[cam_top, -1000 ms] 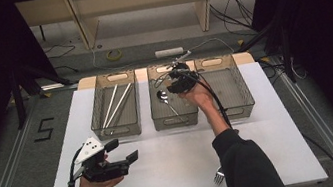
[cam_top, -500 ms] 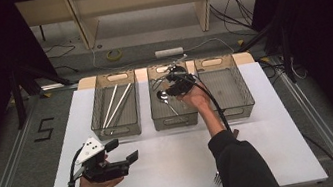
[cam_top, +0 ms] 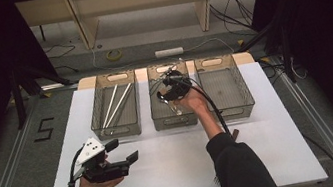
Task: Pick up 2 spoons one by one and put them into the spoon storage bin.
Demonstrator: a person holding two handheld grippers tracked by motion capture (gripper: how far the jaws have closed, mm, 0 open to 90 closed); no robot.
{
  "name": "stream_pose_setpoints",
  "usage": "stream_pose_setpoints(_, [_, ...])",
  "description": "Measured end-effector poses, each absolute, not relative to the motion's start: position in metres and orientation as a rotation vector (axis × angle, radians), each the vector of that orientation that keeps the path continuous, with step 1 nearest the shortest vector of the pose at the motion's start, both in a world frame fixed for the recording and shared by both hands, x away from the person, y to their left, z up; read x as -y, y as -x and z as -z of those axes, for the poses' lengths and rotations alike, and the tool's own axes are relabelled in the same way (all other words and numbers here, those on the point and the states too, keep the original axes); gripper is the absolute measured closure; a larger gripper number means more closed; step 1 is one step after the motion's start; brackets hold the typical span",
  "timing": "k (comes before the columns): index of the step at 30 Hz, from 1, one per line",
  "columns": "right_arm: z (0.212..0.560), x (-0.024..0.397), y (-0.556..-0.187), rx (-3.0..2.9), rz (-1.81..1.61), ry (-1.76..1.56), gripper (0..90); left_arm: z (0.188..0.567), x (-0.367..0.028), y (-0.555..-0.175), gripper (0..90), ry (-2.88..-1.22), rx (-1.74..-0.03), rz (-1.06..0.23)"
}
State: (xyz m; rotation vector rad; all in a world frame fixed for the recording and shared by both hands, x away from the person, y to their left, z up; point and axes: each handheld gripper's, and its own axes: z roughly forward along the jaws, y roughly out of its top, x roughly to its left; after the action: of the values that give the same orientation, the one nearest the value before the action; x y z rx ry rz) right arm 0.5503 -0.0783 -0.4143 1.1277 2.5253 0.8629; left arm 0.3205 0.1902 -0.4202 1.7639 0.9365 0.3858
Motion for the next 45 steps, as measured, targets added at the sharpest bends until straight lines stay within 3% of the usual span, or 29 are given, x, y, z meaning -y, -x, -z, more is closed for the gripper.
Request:
stream_pose_setpoints(4, [0.408, 0.083, -0.549, -2.511, -0.91, -1.126, 52.4, 0.42, -0.19, -0.321, 16.0, -1.764, -0.936, -0.385])
stream_pose_setpoints(11, [0.382, 0.101, -0.531, -2.528, -0.993, -1.068, 39.4, 0.421, -0.191, -0.321, 16.0, -1.768, -0.938, -0.386])
stream_pose_setpoints(21, [0.36, 0.134, -0.475, -2.537, -1.133, -0.95, 31.2, 0.421, -0.189, -0.321, 16.0, -1.764, -0.94, -0.393])
stream_pose_setpoints(33, [0.383, 0.177, -0.419, -2.518, -1.261, -0.945, 27.2, 0.421, -0.191, -0.322, 16.0, -1.754, -0.943, -0.397])
stream_pose_setpoints(45, [0.409, 0.196, -0.41, -2.52, -1.263, -0.977, 27.4, 0.421, -0.191, -0.322, 15.9, -1.747, -0.944, -0.396])
